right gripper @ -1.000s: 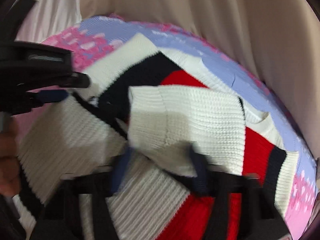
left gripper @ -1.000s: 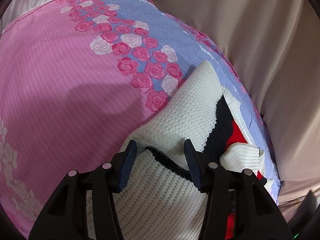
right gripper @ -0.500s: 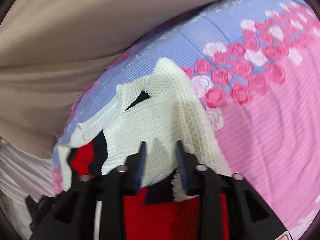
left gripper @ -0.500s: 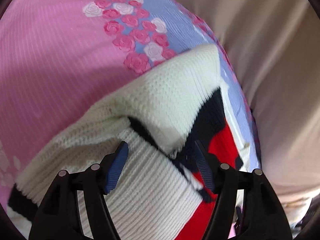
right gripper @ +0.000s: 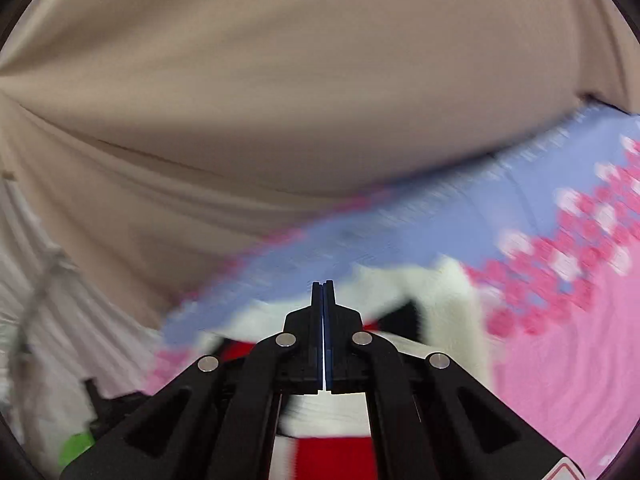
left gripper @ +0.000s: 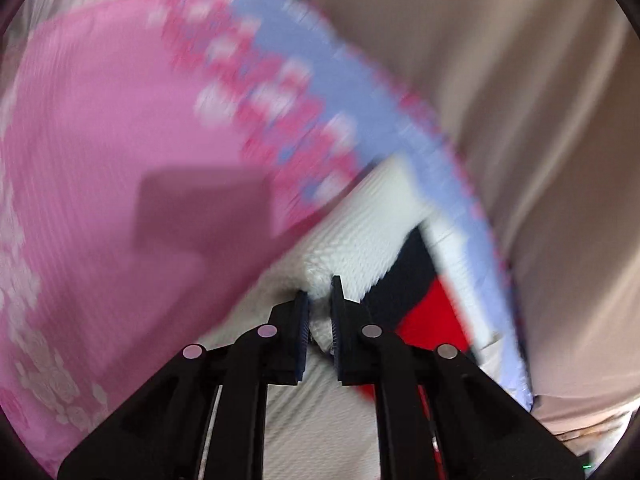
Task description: Fold small clothes
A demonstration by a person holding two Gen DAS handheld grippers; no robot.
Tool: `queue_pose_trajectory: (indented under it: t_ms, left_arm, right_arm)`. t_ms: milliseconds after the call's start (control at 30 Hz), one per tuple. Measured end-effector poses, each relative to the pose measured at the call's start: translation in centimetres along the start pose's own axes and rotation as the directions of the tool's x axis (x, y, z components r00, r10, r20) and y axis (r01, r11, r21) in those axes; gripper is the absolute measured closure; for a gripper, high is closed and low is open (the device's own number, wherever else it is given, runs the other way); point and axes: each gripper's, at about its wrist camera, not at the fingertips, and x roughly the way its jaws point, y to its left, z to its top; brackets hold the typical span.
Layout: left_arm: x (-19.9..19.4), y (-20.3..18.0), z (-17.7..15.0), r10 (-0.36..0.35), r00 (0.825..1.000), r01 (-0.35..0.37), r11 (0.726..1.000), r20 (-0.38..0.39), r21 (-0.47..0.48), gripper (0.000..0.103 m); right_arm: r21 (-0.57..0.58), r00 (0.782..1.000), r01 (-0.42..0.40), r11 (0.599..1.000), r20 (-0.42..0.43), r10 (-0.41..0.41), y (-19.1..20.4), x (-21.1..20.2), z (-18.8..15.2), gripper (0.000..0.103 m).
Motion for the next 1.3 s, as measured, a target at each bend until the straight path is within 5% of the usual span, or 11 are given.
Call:
queue_pose_trajectory:
  t_ms: [33, 133, 267, 333, 367, 400, 600, 767, 1000, 1100, 1300]
  left_arm:
    - [0.4, 0.4, -0.2, 0.002, 1.000, -0.002, 1.000, -0.005, 0.001, 0.093]
    - [0.8, 0.8, -0.6, 0.004, 1.000, -0.004, 1.000, 0.010, 0.031, 0.091]
    - [1.1, 0.5, -0.5, 0.007, 1.000, -0.007, 0.999, 0.000, 0.031, 0.090]
    - [1.2, 0.4, -0.5, 0.007, 1.000, -0.006, 1.000, -0.008, 0.030, 0.090]
    - [1.1, 0.4, -0.4, 0.008, 1.000, -0.007, 0.999, -0.012, 0.033, 0.091]
    - [0.7, 0.2, -0.2, 0.001, 1.000, 0.000, 0.999, -0.008, 0.038, 0.091]
    - [1.9, 0.0, -0.4, 0.026, 0.999, -0.024, 0.994, -0.018, 0.102, 0.091]
    - [2.0, -0.6, -0.8, 0.058, 0.998, -0.060, 0.988, 0.015, 0.144, 0.090]
    - [2.1, -0.5, -0.8, 0.041, 0.999, -0.043, 0.986, 0.013, 0.160, 0.090]
    - [1.9, -0.3, -0.8, 0.028, 1.000, -0.029, 0.988, 0.008, 0.150, 0.090]
    - [2.0, 0.2, -0.4, -0.006, 1.000, 0.009, 0.987, -0.020, 0.163, 0.090]
  right_arm:
    - [0.028, 0.991, 0.099, 0.995, -0.098, -0.096, -2.1, 2.3, -1.4, 0.101]
    - [0.086, 0.976, 0.115, 0.990, -0.194, -0.096, -3.8, 3.8, -4.5, 0.090]
    - [-0.035, 0.956, 0.164, 0.986, -0.241, -0.167, -2.0, 5.4, -7.2, 0.054]
    - [-0.054, 0.947, 0.171, 0.984, -0.266, -0.179, -1.5, 7.0, -7.8, 0.059]
    - [-0.068, 0.943, 0.176, 0.982, -0.276, -0.188, -1.1, 7.9, -8.0, 0.088]
    - [-0.077, 0.943, 0.164, 0.983, -0.280, -0.180, -0.8, 7.9, -8.4, 0.095]
    - [-0.044, 0.998, 0.023, 0.999, -0.052, -0.025, 1.4, 1.0, -2.9, 0.097]
    - [-0.096, 0.943, 0.185, 0.978, -0.265, -0.204, -3.4, 8.1, -6.9, 0.098]
    - [-0.052, 0.956, 0.286, 0.957, -0.057, -0.288, -0.9, 1.9, -6.1, 0.084]
    - [-0.156, 0.979, 0.141, 0.978, -0.123, -0.161, 4.2, 3.1, -6.6, 0.090]
    - [-0.400, 0.906, -0.165, 0.902, -0.424, -0.022, 18.6, 16.4, -10.7, 0.095]
